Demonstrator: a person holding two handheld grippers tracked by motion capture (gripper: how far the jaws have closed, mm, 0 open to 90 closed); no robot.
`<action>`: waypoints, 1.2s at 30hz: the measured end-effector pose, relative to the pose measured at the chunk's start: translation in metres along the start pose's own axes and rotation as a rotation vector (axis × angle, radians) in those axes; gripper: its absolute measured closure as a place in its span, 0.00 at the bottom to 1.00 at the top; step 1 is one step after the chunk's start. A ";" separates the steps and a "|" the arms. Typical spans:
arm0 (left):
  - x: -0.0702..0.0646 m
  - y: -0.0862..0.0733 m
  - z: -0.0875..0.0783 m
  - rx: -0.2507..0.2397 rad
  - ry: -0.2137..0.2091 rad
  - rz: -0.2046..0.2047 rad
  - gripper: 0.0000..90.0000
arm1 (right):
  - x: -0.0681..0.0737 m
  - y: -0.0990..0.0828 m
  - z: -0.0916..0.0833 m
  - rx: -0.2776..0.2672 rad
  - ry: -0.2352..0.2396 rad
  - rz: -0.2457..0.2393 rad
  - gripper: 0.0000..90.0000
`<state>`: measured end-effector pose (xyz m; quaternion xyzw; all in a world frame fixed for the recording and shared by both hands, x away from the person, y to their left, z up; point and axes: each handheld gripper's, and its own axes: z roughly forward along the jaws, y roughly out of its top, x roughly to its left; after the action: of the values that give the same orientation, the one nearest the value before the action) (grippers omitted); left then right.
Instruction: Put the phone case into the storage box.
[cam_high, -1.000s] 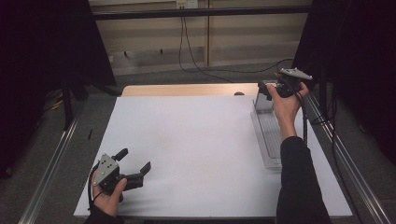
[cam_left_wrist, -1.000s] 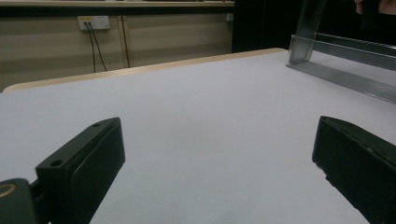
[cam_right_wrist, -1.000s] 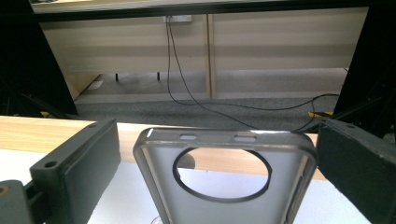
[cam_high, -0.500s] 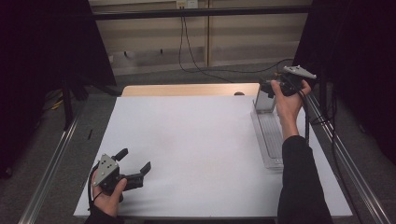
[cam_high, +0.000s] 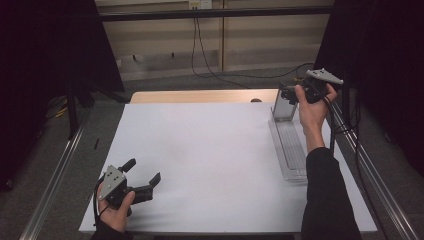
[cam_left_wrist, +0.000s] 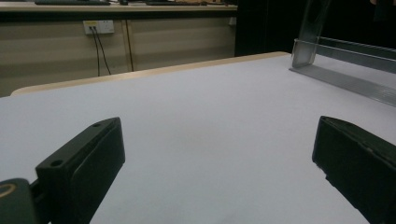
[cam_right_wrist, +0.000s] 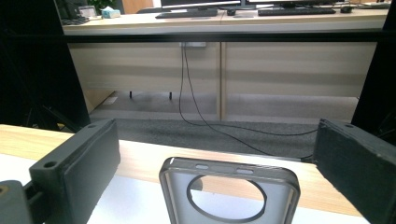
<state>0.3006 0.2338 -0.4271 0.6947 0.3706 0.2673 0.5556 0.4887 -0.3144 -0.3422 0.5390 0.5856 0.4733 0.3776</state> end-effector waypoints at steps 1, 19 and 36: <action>0.000 0.000 0.000 0.000 0.001 0.003 0.03 | 0.000 0.000 -0.001 -0.003 0.002 -0.002 0.00; 0.000 0.002 0.000 -0.011 0.046 -0.010 0.03 | 0.003 0.009 -0.024 -0.040 0.031 -0.040 0.00; 0.004 0.002 0.003 -0.008 0.045 -0.066 0.02 | 0.000 -0.018 -0.039 -0.037 0.073 -0.036 0.00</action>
<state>0.3061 0.2351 -0.4263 0.6737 0.4044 0.2658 0.5585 0.4463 -0.3192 -0.3488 0.5037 0.5997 0.4966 0.3742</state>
